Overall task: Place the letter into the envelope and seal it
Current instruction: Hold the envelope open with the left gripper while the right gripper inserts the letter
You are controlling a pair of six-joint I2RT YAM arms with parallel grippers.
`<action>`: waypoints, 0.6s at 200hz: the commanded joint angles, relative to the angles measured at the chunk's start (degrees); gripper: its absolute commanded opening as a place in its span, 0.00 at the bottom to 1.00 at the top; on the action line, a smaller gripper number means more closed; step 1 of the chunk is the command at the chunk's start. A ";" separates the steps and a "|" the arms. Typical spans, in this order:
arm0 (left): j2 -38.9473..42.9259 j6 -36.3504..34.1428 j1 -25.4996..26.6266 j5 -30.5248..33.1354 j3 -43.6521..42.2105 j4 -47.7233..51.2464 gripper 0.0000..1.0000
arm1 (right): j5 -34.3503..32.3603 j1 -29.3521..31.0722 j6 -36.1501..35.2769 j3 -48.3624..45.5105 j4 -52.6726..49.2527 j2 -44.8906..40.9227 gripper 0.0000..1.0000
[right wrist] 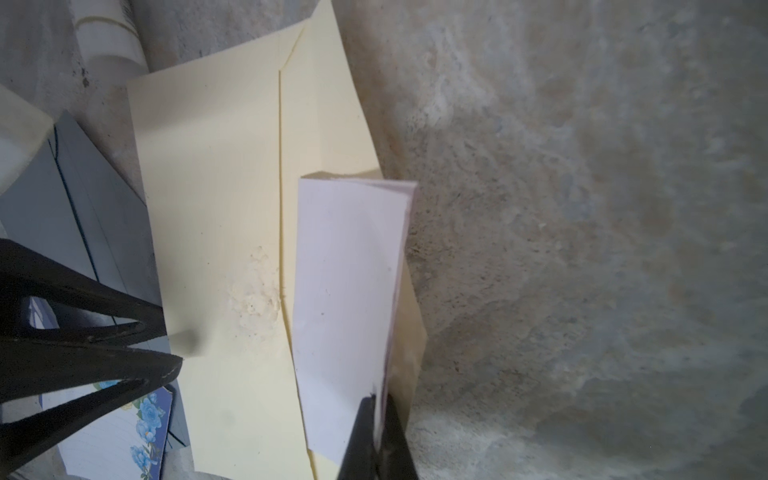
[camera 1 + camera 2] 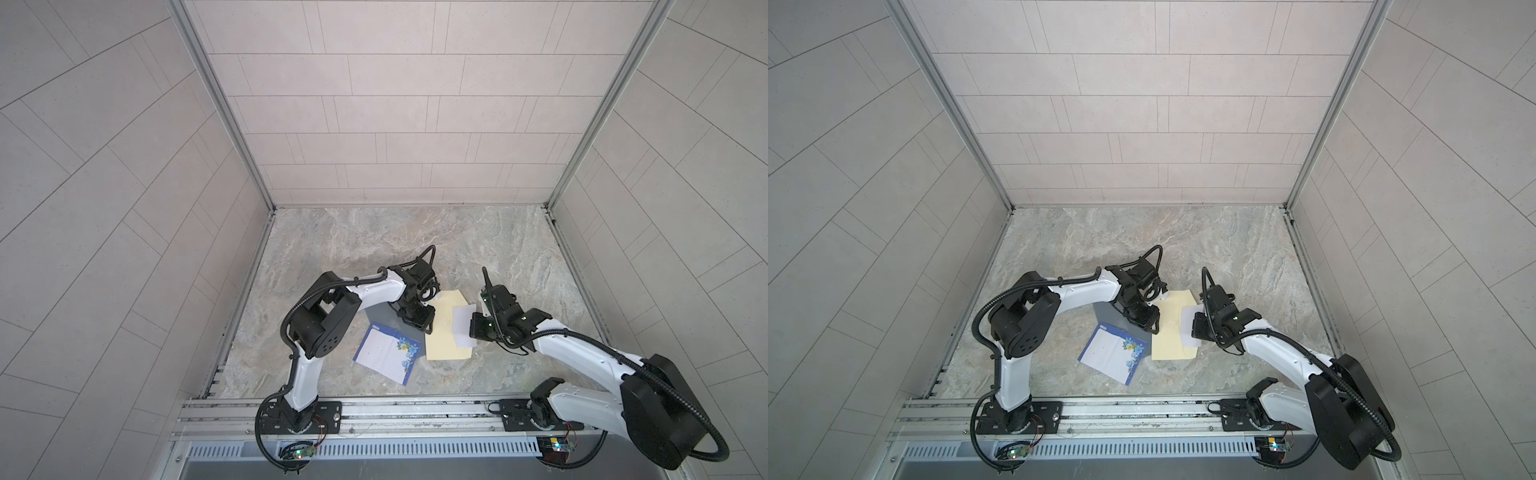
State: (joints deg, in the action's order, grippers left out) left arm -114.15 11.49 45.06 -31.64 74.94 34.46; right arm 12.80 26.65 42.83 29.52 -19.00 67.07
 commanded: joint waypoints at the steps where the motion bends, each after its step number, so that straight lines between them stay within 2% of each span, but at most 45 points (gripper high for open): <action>1: -1.73 -1.47 0.09 -0.36 1.16 0.01 0.36 | -1.11 -0.04 2.48 0.10 2.57 1.26 0.00; 53: -1.95 -0.93 0.04 -0.77 1.65 -1.67 0.37 | 1.11 0.18 3.58 0.43 5.78 4.36 0.00; 120: -3.44 0.13 -0.10 0.09 4.19 -2.78 0.37 | 4.49 0.56 0.44 4.78 4.66 10.87 0.00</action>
State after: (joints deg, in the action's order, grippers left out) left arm -116.09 11.77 45.06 -32.25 77.38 32.77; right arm 16.43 26.74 44.84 31.77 -13.52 75.64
